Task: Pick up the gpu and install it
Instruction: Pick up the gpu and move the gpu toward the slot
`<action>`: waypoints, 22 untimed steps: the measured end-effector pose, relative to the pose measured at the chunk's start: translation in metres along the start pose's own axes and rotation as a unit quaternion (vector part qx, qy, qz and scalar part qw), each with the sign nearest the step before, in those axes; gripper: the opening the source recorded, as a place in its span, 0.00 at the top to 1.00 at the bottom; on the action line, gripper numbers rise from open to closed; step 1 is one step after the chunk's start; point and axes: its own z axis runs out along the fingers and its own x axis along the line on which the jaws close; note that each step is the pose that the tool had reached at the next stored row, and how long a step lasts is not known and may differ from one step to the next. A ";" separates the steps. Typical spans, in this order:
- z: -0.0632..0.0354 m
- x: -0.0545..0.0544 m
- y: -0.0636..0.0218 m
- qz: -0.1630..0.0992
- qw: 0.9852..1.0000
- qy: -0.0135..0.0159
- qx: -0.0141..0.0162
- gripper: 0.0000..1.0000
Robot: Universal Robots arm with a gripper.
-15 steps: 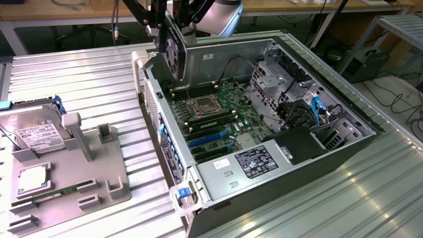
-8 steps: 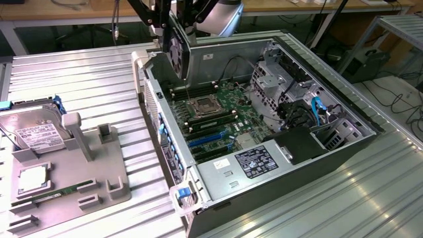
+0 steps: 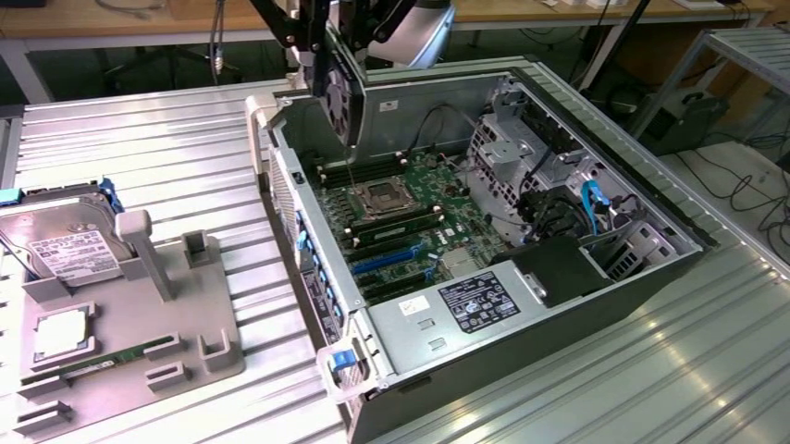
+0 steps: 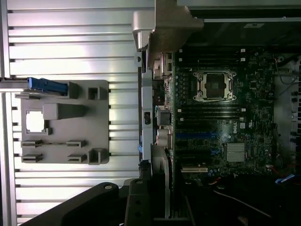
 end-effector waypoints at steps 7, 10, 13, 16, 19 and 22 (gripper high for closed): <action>0.0002 -0.008 0.0001 -0.001 1.000 0.000 0.000 0.72; 0.0002 -0.011 0.0002 -0.001 1.000 0.000 0.000 0.72; 0.0002 -0.015 0.0002 -0.001 1.000 0.000 0.000 0.72; 0.0003 -0.020 0.0003 -0.002 1.000 0.000 0.000 0.72; 0.0005 -0.024 0.0003 -0.002 1.000 0.000 0.000 0.72; 0.0006 -0.027 0.0004 -0.002 1.000 0.000 0.000 0.72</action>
